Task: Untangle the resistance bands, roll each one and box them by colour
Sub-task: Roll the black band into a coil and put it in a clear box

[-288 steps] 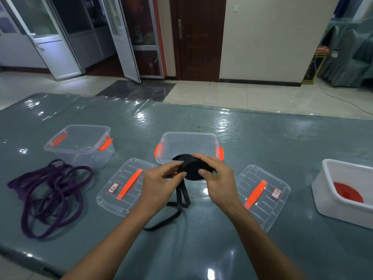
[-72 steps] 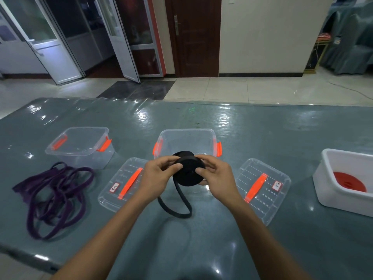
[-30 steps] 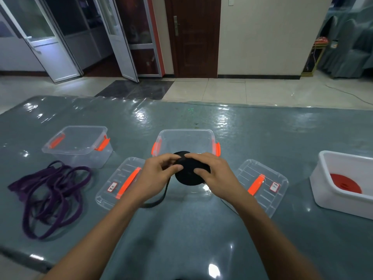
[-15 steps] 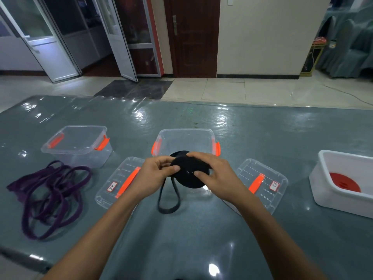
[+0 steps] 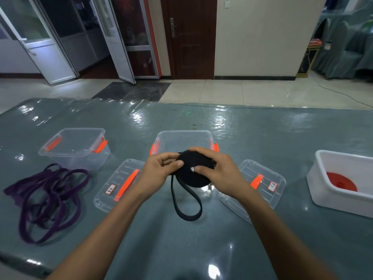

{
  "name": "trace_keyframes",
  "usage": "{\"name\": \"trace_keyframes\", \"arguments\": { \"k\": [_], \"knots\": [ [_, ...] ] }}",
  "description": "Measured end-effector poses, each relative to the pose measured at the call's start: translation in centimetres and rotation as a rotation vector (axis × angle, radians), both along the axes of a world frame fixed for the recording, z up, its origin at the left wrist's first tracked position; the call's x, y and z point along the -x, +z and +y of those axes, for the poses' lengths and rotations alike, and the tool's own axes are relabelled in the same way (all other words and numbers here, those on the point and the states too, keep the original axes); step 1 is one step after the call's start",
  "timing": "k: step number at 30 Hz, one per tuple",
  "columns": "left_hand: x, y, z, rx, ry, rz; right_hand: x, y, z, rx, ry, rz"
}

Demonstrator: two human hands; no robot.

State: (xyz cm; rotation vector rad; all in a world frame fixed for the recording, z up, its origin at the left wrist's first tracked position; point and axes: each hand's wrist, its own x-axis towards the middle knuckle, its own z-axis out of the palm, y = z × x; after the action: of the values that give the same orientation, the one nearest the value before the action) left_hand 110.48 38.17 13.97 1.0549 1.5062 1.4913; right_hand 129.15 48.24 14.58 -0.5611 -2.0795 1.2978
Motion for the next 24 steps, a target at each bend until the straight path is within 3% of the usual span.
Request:
{"name": "trace_keyframes", "arguments": {
  "k": [3,6,11,16,19,24],
  "knots": [
    [-0.6,-0.8,0.2,-0.056,0.117,-0.05,0.9,-1.1,-0.6,0.12,-0.121,0.147],
    [-0.2,-1.3,-0.1,-0.072,0.131,-0.025,1.7,-2.4,-1.5,0.13,-0.174,0.171],
    [1.5,-0.7,-0.6,-0.005,0.024,0.186,1.6,-3.1,-1.0,-0.217,-0.145,-0.017],
    [2.3,0.2,-0.4,0.033,-0.098,0.336,1.6,-1.6,-0.2,-0.306,0.034,-0.16],
    [2.0,0.2,0.0,0.008,-0.077,0.267,1.6,-1.2,0.2,-0.204,0.03,-0.134],
    [0.8,-1.2,0.5,-0.071,0.099,0.035,1.6,-1.7,0.1,0.154,-0.163,0.167]
  ]
}}
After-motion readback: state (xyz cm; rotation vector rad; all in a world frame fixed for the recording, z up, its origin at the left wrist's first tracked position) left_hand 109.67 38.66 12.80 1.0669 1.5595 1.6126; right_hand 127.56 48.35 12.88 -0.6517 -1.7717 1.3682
